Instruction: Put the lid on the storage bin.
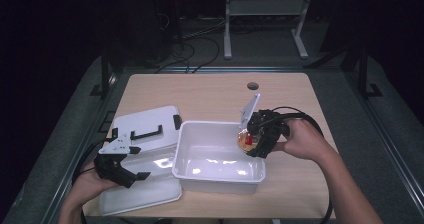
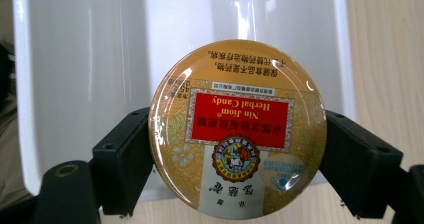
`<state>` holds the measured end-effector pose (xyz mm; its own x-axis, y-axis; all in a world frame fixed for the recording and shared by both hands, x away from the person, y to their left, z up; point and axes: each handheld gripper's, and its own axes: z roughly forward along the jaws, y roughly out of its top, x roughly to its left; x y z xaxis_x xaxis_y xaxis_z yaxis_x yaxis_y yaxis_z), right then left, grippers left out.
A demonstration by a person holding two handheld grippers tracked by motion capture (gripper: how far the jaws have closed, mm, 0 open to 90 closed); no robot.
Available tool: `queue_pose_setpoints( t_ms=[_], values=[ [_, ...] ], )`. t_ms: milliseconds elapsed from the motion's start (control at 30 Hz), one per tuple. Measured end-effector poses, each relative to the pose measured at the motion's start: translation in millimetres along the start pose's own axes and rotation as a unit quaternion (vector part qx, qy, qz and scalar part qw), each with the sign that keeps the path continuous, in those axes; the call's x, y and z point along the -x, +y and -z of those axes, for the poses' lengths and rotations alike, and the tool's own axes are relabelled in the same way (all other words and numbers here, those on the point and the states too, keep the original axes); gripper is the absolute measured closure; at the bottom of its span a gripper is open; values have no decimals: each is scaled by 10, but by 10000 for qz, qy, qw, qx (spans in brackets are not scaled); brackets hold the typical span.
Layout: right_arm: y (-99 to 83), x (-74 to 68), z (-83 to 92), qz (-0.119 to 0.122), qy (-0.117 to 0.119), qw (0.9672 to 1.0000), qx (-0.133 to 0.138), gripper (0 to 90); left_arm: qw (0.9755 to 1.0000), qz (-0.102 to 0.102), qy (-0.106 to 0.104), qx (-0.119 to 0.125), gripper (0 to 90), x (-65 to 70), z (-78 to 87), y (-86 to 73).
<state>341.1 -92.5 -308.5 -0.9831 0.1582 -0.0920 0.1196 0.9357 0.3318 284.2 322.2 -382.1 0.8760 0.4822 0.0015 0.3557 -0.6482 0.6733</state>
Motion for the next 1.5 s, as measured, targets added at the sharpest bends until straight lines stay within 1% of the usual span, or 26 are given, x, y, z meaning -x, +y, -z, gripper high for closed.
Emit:
queue_pose_setpoints(
  t_ms=[67, 233, 300, 333, 500, 600, 667, 700, 833, 900, 933, 1000, 1133, 1300, 1500],
  values=[
    [23, -1, -61, 35, 57, 10000, -23, 199, 10000, 14, 6, 7, 99, -1, -1, -1],
    [38, -6, -138, 44, 104, 9999, -83, 199, 10000, -6, -18, -5, 99, 8, -6, 3],
    [38, -8, -166, -6, 124, 9999, -110, 199, 10000, -1, -22, 9, 99, 6, -10, 3],
    [39, -5, -183, 11, 125, 9999, -101, 199, 10000, 5, -24, 14, 99, 6, -13, 1],
    [69, -21, -291, 10, 195, 9996, -224, 199, 10000, -6, -33, -24, 99, 6, -25, 1],
    [84, -21, -359, 9, 238, 9995, -230, 199, 10000, 5, -42, 10, 99, 7, -20, 1],
    [93, -26, -408, -8, 278, 9992, -298, 199, 10000, -1, -38, -8, 99, 3, -21, -4],
    [100, -32, -455, 18, 276, 9989, -388, 199, 10000, -11, -34, -25, 99, 0, -19, -5],
    [110, -45, -509, -8, 290, 9987, -428, 198, 10000, 8, -37, 28, 99, 2, -12, -3],
    [115, -44, -521, 12, 272, 9985, -467, 198, 10000, -9, -44, 6, 99, 3, -17, -4],
    [127, -43, -540, -18, 305, 9982, -524, 197, 10000, -15, -45, -17, 99, 2, -24, -5],
    [132, -44, -549, -13, 306, 9981, -541, 197, 10000, -20, -40, -35, 99, 2, -32, -4],
    [144, -56, -574, -46, 323, 9975, -632, 196, 10000, -3, -44, 22, 99, 4, -30, 3],
    [146, -52, -569, -54, 319, 9976, -608, 195, 10000, -32, -45, -25, 99, 2, -38, 1],
    [162, -67, -593, -31, 337, 9971, -685, 193, 10000, -42, -43, -18, 99, 9, -45, 9]
  ],
)
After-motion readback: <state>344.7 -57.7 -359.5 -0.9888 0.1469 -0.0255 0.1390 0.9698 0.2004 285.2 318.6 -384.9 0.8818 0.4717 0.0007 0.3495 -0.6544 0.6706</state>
